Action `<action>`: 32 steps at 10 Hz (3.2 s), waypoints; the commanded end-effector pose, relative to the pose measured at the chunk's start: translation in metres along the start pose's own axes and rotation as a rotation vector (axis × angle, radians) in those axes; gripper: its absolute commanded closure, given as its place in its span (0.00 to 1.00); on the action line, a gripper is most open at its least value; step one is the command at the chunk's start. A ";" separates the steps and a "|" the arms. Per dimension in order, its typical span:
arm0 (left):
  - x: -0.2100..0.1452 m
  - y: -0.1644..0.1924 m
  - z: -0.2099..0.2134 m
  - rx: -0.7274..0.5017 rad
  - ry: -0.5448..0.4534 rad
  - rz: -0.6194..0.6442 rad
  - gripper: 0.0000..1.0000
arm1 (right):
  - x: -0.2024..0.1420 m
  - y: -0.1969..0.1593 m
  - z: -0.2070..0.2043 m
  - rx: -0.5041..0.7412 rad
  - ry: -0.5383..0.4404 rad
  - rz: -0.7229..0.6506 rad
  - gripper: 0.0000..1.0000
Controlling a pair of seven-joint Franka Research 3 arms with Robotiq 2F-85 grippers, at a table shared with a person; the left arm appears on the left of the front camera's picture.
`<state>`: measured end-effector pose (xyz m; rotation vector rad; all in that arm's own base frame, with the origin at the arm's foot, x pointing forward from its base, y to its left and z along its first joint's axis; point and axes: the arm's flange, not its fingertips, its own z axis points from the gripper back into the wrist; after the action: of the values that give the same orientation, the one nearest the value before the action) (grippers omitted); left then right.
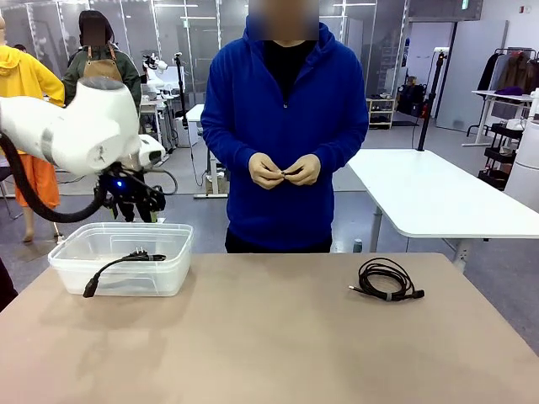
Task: Organize and store the cables.
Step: Place the USB Extension Cable into the Organizing box.
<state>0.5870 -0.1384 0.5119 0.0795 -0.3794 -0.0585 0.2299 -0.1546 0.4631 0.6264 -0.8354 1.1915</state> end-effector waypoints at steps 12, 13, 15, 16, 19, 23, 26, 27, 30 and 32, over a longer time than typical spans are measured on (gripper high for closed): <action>-0.259 0.234 0.126 -0.721 -0.229 -0.285 0.00 | -0.001 0.001 -0.001 -0.006 -0.010 0.019 0.00; -0.277 0.238 0.136 -0.683 -0.243 -0.320 0.00 | -0.001 0.001 -0.001 -0.006 -0.010 0.019 0.00; -0.298 0.229 0.159 -0.617 -0.286 -0.403 0.00 | -0.001 0.001 -0.001 -0.006 -0.010 0.019 0.00; -0.308 0.224 0.175 -0.585 -0.319 -0.453 0.00 | -0.001 0.001 -0.001 -0.006 -0.010 0.019 0.00; -0.292 0.234 0.163 -0.628 -0.296 -0.393 0.00 | -0.001 0.001 -0.001 -0.006 -0.010 0.019 0.00; -0.292 0.226 0.162 -0.534 -0.406 -0.619 0.00 | -0.001 0.001 -0.001 -0.006 -0.010 0.019 0.00; -0.295 0.228 0.122 -0.574 -0.452 -0.743 0.00 | -0.001 0.001 -0.001 -0.006 -0.010 0.019 0.00; -0.288 0.222 0.106 -0.574 -0.406 -0.717 0.00 | -0.001 0.001 -0.001 -0.006 -0.010 0.019 0.00; -0.296 0.223 0.125 -0.565 -0.420 -0.755 0.00 | -0.001 0.001 -0.001 -0.006 -0.010 0.019 0.00; -0.296 0.223 0.125 -0.565 -0.420 -0.755 0.00 | -0.001 0.001 -0.001 -0.006 -0.010 0.019 0.00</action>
<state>0.2785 0.0977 0.5360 -0.3569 -0.7212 -0.9207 0.2296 -0.1545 0.4636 0.6252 -0.8338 1.1916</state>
